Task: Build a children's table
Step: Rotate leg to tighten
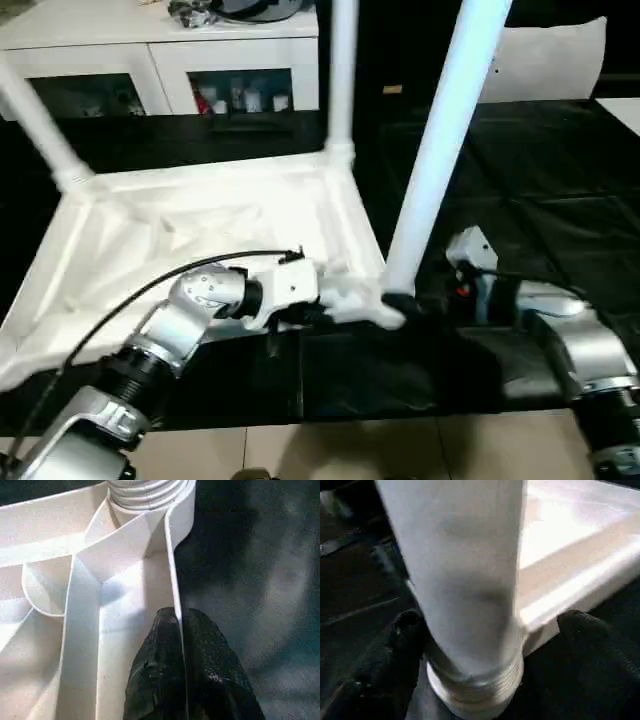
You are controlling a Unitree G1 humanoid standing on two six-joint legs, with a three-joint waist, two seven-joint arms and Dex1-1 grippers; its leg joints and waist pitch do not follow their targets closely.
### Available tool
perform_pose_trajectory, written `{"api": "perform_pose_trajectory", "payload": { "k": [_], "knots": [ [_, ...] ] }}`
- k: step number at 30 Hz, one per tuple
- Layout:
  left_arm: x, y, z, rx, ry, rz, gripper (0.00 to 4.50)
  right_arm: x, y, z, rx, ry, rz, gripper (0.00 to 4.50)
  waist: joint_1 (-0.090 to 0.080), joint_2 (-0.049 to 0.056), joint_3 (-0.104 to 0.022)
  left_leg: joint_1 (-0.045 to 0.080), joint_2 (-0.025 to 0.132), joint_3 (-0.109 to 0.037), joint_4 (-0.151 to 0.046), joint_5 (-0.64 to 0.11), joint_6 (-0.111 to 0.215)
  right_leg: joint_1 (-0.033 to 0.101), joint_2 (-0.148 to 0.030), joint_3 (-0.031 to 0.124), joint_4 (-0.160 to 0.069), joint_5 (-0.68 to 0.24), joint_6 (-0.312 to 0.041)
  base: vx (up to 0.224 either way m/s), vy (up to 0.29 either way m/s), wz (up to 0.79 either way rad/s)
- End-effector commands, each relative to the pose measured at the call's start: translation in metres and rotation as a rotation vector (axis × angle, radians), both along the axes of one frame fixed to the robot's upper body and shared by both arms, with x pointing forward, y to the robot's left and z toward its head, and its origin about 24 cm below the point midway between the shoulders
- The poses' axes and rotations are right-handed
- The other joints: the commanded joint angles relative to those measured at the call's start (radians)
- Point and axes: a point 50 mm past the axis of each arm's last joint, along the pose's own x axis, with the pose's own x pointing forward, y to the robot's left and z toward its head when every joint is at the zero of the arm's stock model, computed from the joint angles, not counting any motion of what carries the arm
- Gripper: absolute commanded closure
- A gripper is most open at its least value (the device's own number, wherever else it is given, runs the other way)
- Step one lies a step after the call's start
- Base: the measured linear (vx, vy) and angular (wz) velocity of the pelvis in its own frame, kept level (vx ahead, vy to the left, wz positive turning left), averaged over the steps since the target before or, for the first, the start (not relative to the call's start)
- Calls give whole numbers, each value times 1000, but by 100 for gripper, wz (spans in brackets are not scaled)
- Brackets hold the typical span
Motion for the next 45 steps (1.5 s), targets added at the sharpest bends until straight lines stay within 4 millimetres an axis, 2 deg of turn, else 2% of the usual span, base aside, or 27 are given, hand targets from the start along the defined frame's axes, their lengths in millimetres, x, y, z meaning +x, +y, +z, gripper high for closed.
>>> {"api": "perform_pose_trajectory", "payload": {
  "k": [1,2,4,5,7,15,19,23,25,26,28,29,30,31,32,33,34,35,36,38,40,41,42,43,45],
  "knots": [
    [-7,0,-6,93,26,-130,450,-2,2,5,-28,-24,101,7,1,-13,-69,-10,43,1,-60,-62,116,69,-62,52,-57,-134,-228,0,0,0],
    [-7,1,-6,98,29,-139,450,-4,3,5,-33,-12,131,7,1,-11,-69,-10,43,1,-60,-65,115,69,-62,52,-58,-145,-226,0,0,0],
    [-6,1,-4,103,30,-155,450,-8,3,3,-47,26,191,7,3,-17,-67,-10,44,3,-61,-73,113,67,-62,52,-60,-170,-223,0,0,0],
    [-6,1,-4,101,32,-160,450,-10,3,1,-55,42,212,23,5,-15,-67,-9,45,3,-61,-77,110,67,-62,52,-61,-188,-220,0,0,0],
    [-5,0,-3,95,35,-166,450,-11,4,-1,-66,58,237,34,6,-18,-67,-10,46,3,-61,-75,106,67,-63,53,-60,-194,-215,0,0,0],
    [-6,-2,-2,75,43,-187,450,-8,8,-6,-34,66,248,89,13,-19,-68,-10,44,3,-60,-74,94,64,-63,53,-62,-222,-203,0,0,0],
    [-7,-1,-3,73,52,-188,450,-10,9,-7,-23,77,258,118,18,-20,-68,-9,45,4,-59,-59,102,63,-61,53,-59,-194,-206,0,0,0],
    [-8,0,-4,72,60,-186,450,-12,9,-8,-9,89,266,161,22,-20,-67,-9,45,4,-59,-64,101,63,-62,53,-60,-210,-201,0,0,0],
    [-8,-1,-4,53,77,-161,450,-14,11,-9,17,102,265,167,22,-20,-67,-9,45,4,-60,-67,99,63,-62,53,-61,-221,-197,0,0,0],
    [-8,-1,-4,51,80,-156,450,-14,12,-9,21,103,264,172,22,-15,-66,-9,45,4,-60,-67,97,63,-61,53,-60,-220,-198,0,0,0],
    [-7,-3,-4,27,107,-94,450,-16,17,-10,61,116,234,176,23,-15,-65,-9,46,3,-61,-68,94,62,-62,54,-62,-217,-200,0,0,0],
    [-6,-5,-4,4,121,-44,450,-16,23,-12,81,120,182,178,21,-12,-64,-10,45,3,-62,-75,89,63,-61,53,-64,-232,-194,0,0,0],
    [-6,-7,-4,-7,127,-22,450,-15,26,-13,86,122,153,178,18,-14,-61,-10,44,3,-64,-81,81,63,-61,53,-67,-249,-188,0,0,0],
    [-5,-12,-3,-37,137,35,450,-10,33,-16,92,119,58,178,19,-7,-60,-9,43,2,-66,-93,76,61,-61,52,-69,-269,-184,0,0,0],
    [-5,-12,-3,-37,137,35,450,-10,33,-16,92,119,58,178,11,-12,-55,-11,40,2,-69,-113,62,62,-61,51,-76,-315,-168,0,0,0],
    [-4,-21,-2,-88,155,124,450,-2,44,-19,115,103,-82,178,3,-10,-54,-8,39,1,-72,-132,42,63,-61,51,-79,-363,-149,0,0,0],
    [-4,-22,-2,-95,158,136,450,-1,45,-20,118,101,-101,178,3,-10,-54,-8,39,1,-72,-132,42,63,-61,51,-79,-363,-149,0,0,0],
    [-3,-28,-1,-126,170,188,450,3,51,-21,140,101,-193,179,-15,-11,-52,-9,34,-1,-76,-160,21,63,-60,47,-89,-435,-120,0,0,0],
    [-2,-35,-1,-153,173,240,450,7,55,-22,137,89,-259,179,-25,-13,-50,-11,31,-2,-76,-166,16,63,-60,45,-93,-463,-105,0,0,0],
    [3,-44,-1,-184,161,339,450,11,60,-25,137,85,-361,180,-36,-11,-51,-10,28,-3,-75,-167,18,60,-58,44,-99,-471,-94,0,0,0],
    [5,-48,-1,-194,153,377,450,12,63,-26,138,86,-399,180,-41,-10,-54,-12,29,-3,-74,-150,24,60,-57,45,-95,-434,-101,0,0,0],
    [8,-57,1,-217,135,443,450,14,67,-30,129,89,-483,180,-45,-12,-55,-14,30,-2,-72,-130,37,60,-54,47,-91,-376,-117,0,0,0],
    [9,-59,1,-225,128,463,450,14,68,-32,124,88,-504,180,-46,-11,-55,-15,29,-1,-72,-122,43,60,-54,46,-91,-358,-123,0,0,0],
    [9,-63,3,-235,126,471,450,15,70,-34,90,57,-529,180,-46,-14,-56,-16,28,-1,-71,-114,47,62,-54,46,-91,-350,-123,0,0,0],
    [7,-64,3,-231,122,462,450,13,73,-32,133,60,-506,124,-44,-12,-56,-17,27,-1,-70,-105,66,63,-56,47,-90,-340,-125,0,0,0]
  ]
}}
